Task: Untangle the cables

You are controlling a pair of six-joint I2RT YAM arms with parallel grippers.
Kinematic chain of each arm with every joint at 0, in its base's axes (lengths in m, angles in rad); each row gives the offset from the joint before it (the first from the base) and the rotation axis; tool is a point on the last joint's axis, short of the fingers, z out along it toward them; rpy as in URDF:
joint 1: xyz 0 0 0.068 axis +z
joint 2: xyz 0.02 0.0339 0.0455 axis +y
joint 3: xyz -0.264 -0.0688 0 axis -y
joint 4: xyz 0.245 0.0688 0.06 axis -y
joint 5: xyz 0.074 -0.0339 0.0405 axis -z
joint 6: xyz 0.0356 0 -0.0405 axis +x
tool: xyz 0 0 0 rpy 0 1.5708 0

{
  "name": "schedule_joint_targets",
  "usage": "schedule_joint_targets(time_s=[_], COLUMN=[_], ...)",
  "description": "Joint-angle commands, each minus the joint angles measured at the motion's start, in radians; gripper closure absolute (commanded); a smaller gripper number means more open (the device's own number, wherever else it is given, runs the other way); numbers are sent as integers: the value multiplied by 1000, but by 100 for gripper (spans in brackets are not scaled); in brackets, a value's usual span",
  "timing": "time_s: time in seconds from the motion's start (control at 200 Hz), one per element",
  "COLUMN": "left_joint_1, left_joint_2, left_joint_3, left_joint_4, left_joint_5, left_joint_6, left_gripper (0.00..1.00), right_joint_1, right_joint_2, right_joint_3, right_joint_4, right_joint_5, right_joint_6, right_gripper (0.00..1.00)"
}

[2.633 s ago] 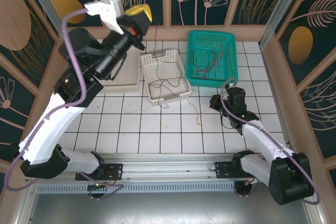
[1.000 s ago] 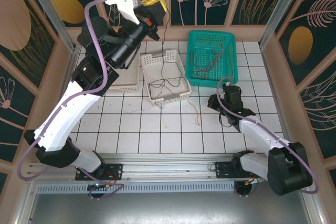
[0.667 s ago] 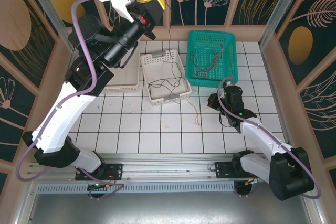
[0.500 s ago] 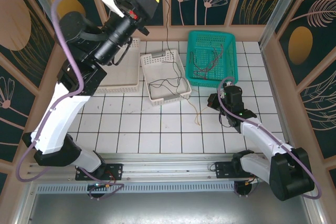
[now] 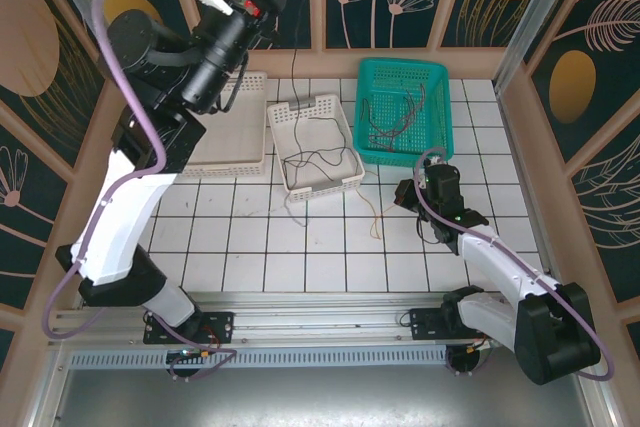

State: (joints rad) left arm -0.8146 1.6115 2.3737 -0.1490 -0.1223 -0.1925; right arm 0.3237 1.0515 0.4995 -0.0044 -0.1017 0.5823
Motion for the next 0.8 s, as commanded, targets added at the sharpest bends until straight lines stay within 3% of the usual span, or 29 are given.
schedule_joint_targets(time_s=[0.0, 0.41, 0.796], left_joint_1=[-2, 10, 60], left_joint_2=[41, 86, 169], left_joint_3=[58, 103, -93], left_joint_4=[-7, 45, 100], left_joint_5=[-51, -120, -201], left_joint_6=[77, 178, 215], left_gripper=[100, 100, 100], right_joint_1=[10, 11, 12], right_joint_2=[-13, 10, -8], right_joint_3=[16, 14, -10], right_joint_4=[-7, 4, 0], right_joint_5=[19, 19, 23], right_joint_6=[1, -4, -7], right_gripper=[100, 100, 100])
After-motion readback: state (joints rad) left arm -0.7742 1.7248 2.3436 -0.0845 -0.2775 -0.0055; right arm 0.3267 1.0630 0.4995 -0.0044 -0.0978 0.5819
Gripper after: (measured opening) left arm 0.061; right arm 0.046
